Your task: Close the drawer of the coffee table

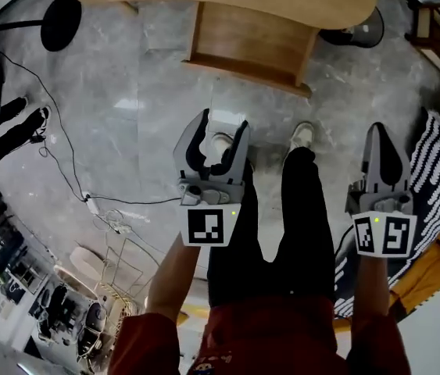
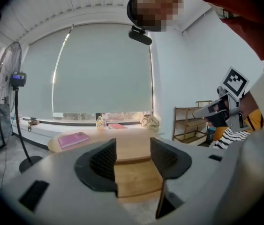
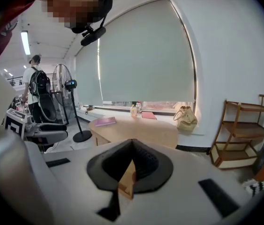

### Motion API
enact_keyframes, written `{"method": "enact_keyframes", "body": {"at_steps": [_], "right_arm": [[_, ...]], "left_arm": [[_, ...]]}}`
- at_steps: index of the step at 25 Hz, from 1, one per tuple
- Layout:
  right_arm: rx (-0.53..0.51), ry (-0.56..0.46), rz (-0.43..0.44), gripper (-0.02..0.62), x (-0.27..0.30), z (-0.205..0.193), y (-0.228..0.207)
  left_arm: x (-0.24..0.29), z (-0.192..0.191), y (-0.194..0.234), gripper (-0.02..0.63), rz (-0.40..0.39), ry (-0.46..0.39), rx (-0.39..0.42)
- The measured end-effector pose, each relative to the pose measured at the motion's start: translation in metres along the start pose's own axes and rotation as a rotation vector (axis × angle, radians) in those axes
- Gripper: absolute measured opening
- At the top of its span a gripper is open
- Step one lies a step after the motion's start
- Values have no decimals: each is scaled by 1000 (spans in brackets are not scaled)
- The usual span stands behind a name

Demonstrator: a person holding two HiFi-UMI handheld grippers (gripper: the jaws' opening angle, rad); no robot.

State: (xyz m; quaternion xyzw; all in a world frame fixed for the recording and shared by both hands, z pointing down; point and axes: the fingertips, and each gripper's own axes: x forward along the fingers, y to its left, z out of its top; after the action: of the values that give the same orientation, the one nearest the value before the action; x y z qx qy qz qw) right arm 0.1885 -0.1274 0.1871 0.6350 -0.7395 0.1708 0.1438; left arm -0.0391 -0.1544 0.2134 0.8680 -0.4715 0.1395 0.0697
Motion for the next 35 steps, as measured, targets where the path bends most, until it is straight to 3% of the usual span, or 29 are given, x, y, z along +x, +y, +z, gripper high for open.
{"method": "enact_keyframes", "body": {"at_steps": [6,12,15,20,24,27,31,35], "right_arm": [[21,40,-33,-3,40,-134,-8],[-20,10,-65,-3,93,-258,-25],[-56,-27,-73,-3,124,-306,-39],[-145,-120,-61,-3,174,-362,-54],[-153,-180,-34,-3,209,-407,-63],[-108,-208,-32,-3,208,-412,-67],[-30,-248,-80,-3,206,-409,-71],[18,-260,-74,-3,208,-404,-65]], "left_arm": [[25,-143,-7,229,-56,25,7],[56,-269,-1,229,-57,-38,48],[74,-312,7,229,-45,-90,50],[105,-356,8,229,-89,-193,72],[127,-403,11,229,-90,-176,43],[124,-408,14,229,-53,-192,51],[132,-404,19,229,-1,-200,-11],[137,-393,19,229,21,-212,-34]]}}
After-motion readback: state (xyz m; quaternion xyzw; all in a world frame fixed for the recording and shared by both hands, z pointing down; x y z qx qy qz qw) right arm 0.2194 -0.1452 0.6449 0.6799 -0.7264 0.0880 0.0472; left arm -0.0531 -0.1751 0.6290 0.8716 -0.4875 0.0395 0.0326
